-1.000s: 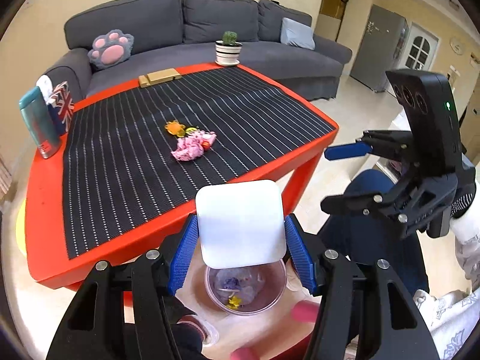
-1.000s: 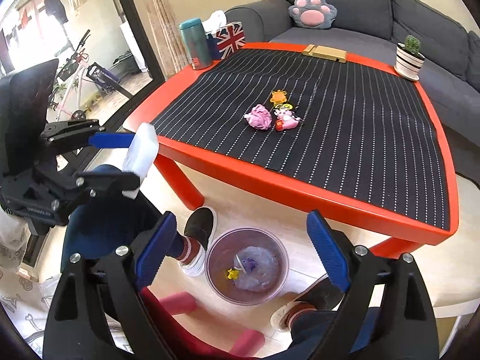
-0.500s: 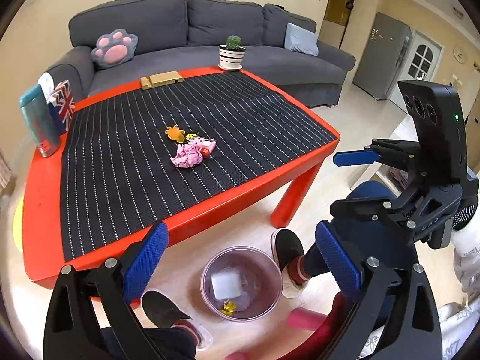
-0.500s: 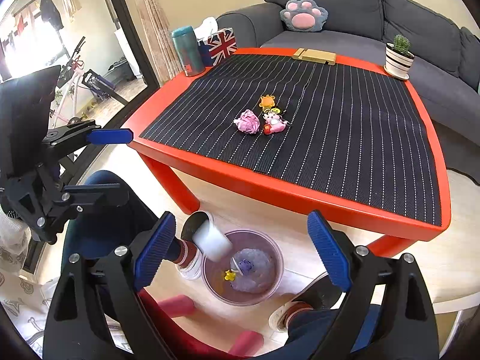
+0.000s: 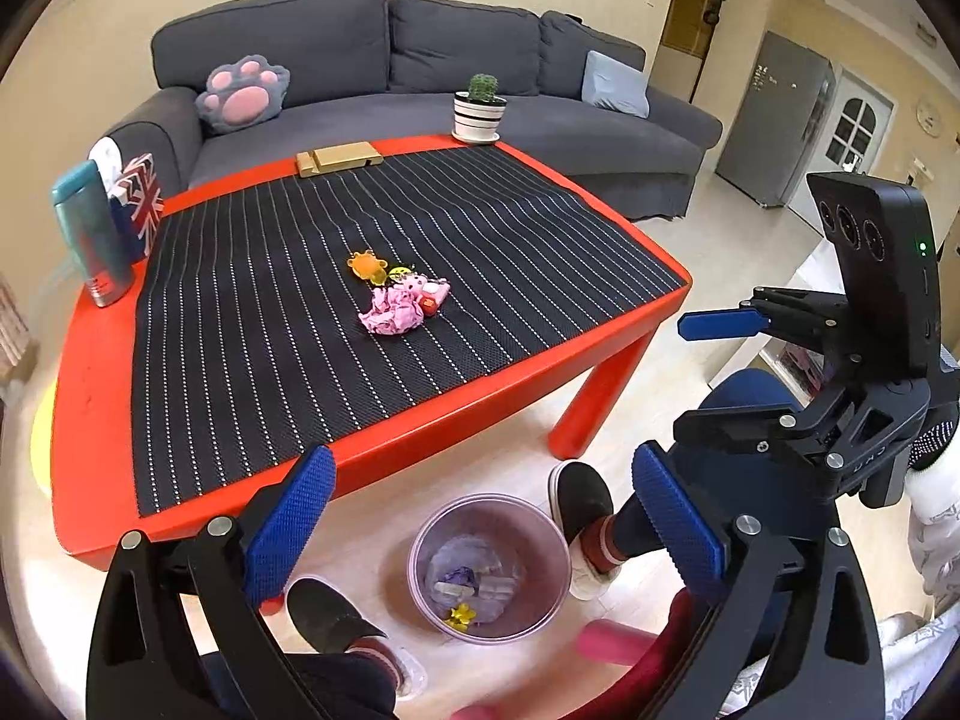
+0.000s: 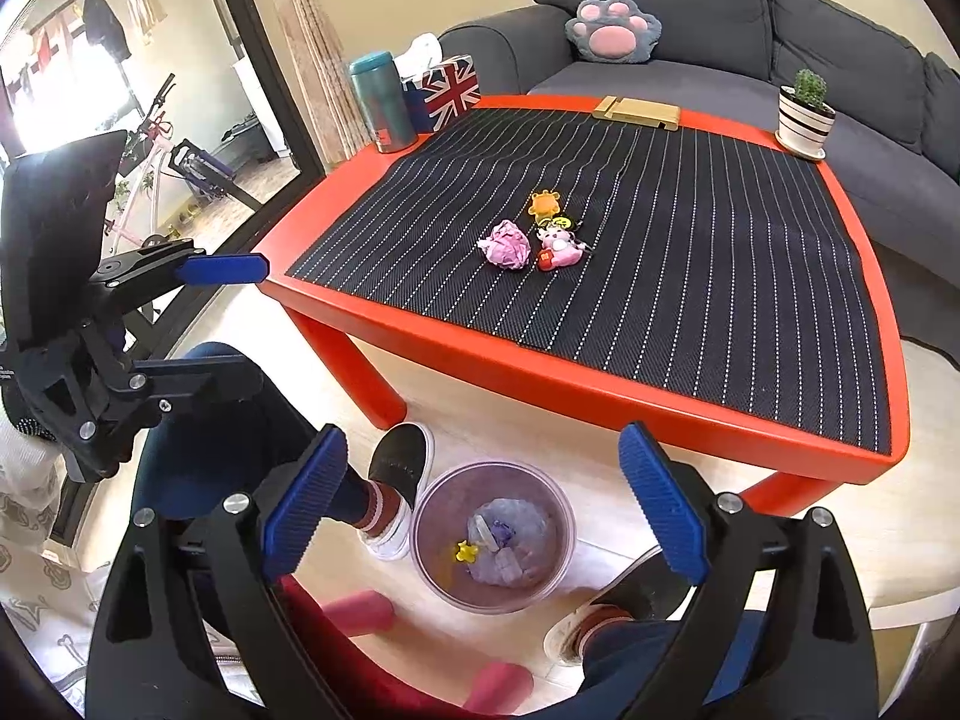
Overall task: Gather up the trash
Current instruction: 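Grasp the crumpled pink paper on the mat with the left gripper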
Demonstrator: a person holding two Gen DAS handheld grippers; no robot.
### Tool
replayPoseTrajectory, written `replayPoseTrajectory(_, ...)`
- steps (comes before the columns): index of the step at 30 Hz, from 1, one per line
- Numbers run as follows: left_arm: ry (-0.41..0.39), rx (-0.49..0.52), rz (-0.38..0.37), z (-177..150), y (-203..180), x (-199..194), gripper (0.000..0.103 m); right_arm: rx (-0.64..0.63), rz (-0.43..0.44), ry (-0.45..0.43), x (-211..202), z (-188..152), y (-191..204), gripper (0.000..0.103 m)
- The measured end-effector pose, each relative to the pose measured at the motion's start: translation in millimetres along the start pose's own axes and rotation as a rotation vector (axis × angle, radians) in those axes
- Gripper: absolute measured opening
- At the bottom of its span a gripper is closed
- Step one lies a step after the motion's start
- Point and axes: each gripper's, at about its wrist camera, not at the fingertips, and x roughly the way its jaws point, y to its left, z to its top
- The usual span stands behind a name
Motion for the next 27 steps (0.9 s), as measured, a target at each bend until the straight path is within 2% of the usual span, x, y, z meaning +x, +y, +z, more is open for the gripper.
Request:
replayPoseTrajectory(6, -0.002, -0.022, 0.004, 3.8, 8.3, 1.7, 0.095, 0.007, -0.008, -0.016, -2.0, 10.4, -4.1, 0.093)
replayPoseTrajectory(13, 0.000, -0.029, 0.010, 23.7, 24.9, 14.8, 0.095, 0.015, -0.027, -0.033, -0.2, 34.1, -18.9, 0.094)
replayPoseTrajectory(21, 0.032, -0.013, 0.010, 55.1, 42.5, 41.4, 0.095, 0.019, -0.064, -0.038, 8.8, 62.0, -42.5, 0.094)
replayPoseTrajectory(27, 0.093, 0.021, 0.011, 75.1, 50.1, 77.1, 0.095, 0.038, -0.070, -0.032, 16.1, 69.4, -55.7, 0.094)
